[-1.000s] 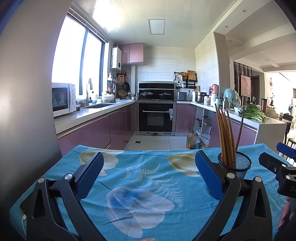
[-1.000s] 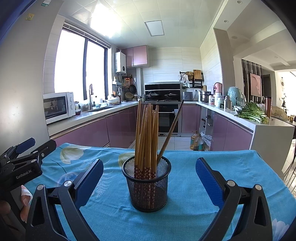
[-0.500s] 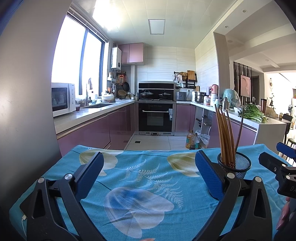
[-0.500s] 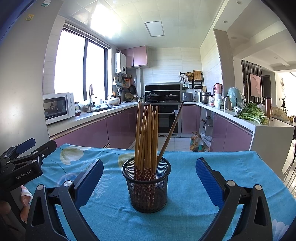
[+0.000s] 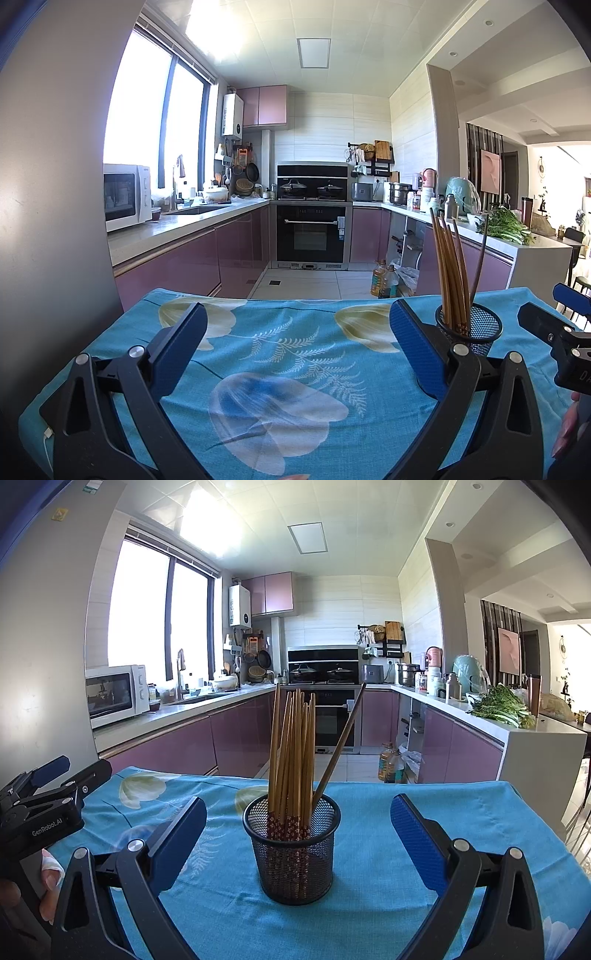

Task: Organize utensils

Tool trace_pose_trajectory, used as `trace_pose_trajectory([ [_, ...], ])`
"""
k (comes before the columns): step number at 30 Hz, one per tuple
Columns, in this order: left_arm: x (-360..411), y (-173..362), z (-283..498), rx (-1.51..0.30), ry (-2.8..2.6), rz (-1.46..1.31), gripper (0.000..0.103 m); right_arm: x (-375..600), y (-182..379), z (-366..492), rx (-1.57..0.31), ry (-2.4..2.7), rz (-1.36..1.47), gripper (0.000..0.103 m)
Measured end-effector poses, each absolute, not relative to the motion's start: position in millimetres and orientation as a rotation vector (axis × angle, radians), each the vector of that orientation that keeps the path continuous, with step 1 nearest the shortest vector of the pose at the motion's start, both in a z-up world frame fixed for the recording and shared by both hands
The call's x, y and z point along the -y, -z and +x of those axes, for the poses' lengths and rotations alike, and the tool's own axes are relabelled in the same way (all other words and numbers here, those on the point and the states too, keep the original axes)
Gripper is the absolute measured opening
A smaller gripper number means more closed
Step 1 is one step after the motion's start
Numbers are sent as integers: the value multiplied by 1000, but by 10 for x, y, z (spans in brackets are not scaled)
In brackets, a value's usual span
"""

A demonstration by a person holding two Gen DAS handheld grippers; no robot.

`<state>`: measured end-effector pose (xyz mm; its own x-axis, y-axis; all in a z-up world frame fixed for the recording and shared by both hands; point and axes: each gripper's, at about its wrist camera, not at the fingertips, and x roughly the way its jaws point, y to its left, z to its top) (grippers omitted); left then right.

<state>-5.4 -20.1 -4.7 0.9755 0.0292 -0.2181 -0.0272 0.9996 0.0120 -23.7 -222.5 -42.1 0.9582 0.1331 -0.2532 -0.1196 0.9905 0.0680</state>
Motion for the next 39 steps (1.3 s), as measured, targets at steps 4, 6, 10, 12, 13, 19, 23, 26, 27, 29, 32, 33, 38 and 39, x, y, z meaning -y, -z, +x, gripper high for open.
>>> trace_pose_trajectory([
  [4, 202, 42, -46, -221, -29, 8, 97, 2223, 419, -235, -260, -127, 52, 97],
  [6, 200, 43, -50, -221, -29, 8, 97, 2222, 421, -235, -259, -127, 52, 97],
  [10, 199, 43, -46, -222, -28, 8, 97, 2222, 422, -244, -257, -125, 52, 97],
  [12, 199, 40, -43, -222, -29, 8, 97, 2211, 415, -245, -256, -125, 52, 97],
  [13, 199, 40, -42, -221, -29, 8, 97, 2206, 416, -242, -256, -124, 50, 97],
  [19, 197, 41, -43, -223, -29, 8, 97, 2204, 405, -241, -256, -125, 55, 97],
  [23, 197, 39, -41, -222, -28, 7, 97, 2198, 405, -247, -254, -125, 54, 97],
  [26, 196, 39, -41, -222, -28, 7, 97, 2198, 407, -248, -254, -125, 55, 97],
  [27, 196, 39, -42, -223, -29, 7, 97, 2198, 409, -245, -255, -125, 55, 97],
  [29, 196, 39, -40, -223, -29, 8, 97, 2201, 412, -250, -255, -126, 57, 97],
  [32, 194, 39, -41, -223, -29, 7, 97, 2196, 411, -253, -252, -126, 56, 97],
  [33, 194, 38, -40, -224, -29, 7, 97, 2193, 410, -251, -253, -127, 55, 97],
  [38, 191, 41, -43, -223, -29, 7, 97, 2186, 412, -243, -254, -126, 55, 97],
  [39, 191, 41, -40, -224, -30, 7, 97, 2188, 412, -246, -254, -126, 54, 97],
])
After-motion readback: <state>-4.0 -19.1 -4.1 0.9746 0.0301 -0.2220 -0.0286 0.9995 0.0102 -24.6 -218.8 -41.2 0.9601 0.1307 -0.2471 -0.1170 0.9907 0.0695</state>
